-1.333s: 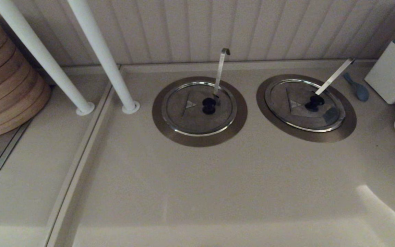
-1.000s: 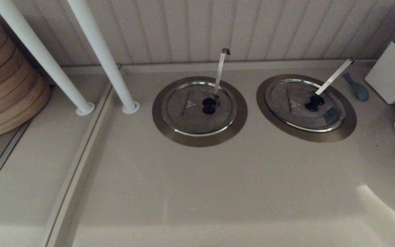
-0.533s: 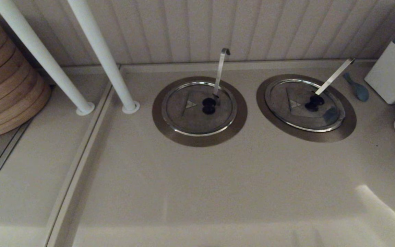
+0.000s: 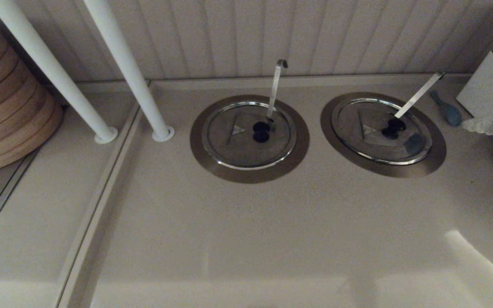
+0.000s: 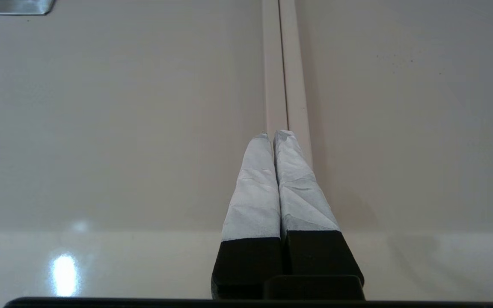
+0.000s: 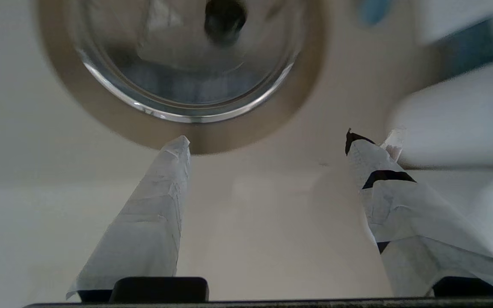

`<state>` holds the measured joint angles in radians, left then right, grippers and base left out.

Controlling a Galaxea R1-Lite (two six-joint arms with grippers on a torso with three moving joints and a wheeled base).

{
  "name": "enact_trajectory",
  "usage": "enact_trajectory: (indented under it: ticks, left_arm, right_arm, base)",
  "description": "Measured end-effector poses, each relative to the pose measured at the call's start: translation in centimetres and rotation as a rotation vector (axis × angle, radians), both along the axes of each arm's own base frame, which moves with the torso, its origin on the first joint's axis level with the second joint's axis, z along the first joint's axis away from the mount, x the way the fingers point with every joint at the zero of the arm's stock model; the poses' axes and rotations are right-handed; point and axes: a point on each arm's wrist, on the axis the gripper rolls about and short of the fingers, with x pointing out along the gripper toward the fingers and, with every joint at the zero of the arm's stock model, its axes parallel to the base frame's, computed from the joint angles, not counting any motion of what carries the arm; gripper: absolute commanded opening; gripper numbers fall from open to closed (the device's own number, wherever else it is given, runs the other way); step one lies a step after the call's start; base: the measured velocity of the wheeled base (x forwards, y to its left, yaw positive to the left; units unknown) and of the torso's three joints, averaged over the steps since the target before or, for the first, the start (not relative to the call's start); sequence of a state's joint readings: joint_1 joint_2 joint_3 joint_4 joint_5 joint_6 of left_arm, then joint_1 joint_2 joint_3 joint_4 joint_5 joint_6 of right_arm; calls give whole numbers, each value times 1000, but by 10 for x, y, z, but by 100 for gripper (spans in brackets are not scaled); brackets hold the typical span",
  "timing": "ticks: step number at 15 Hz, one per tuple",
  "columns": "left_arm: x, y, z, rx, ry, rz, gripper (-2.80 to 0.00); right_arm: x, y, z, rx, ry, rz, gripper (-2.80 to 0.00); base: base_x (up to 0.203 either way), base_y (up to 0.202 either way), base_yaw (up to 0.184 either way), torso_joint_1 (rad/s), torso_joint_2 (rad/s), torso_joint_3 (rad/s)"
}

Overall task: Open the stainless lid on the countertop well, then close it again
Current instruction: Open the lid

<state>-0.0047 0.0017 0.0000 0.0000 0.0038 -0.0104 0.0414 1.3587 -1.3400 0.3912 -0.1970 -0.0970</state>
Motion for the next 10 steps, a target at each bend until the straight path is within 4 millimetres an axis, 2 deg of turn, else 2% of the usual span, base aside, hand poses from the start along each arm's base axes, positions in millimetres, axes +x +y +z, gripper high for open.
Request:
enact_trajectory:
  ticks: [3, 6, 8, 10]
  left_arm:
    - [0, 0, 0, 0, 0, 0, -280]
    - [0, 0, 0, 0, 0, 1, -280]
    - [0, 0, 0, 0, 0, 1, -280]
    - [0, 0, 0, 0, 0, 1, -280]
  right_arm:
    - [66, 11, -20, 64, 136, -20, 0]
    - [117, 16, -37, 105, 69, -10, 0]
    - [132, 16, -41, 129, 15, -22, 0]
    - [132, 16, -39, 141, -8, -32, 0]
  base:
    - [0, 0, 0, 0, 0, 0]
    - [0, 0, 0, 0, 0, 0]
    - [0, 0, 0, 0, 0, 0]
    - [0, 0, 0, 0, 0, 0]
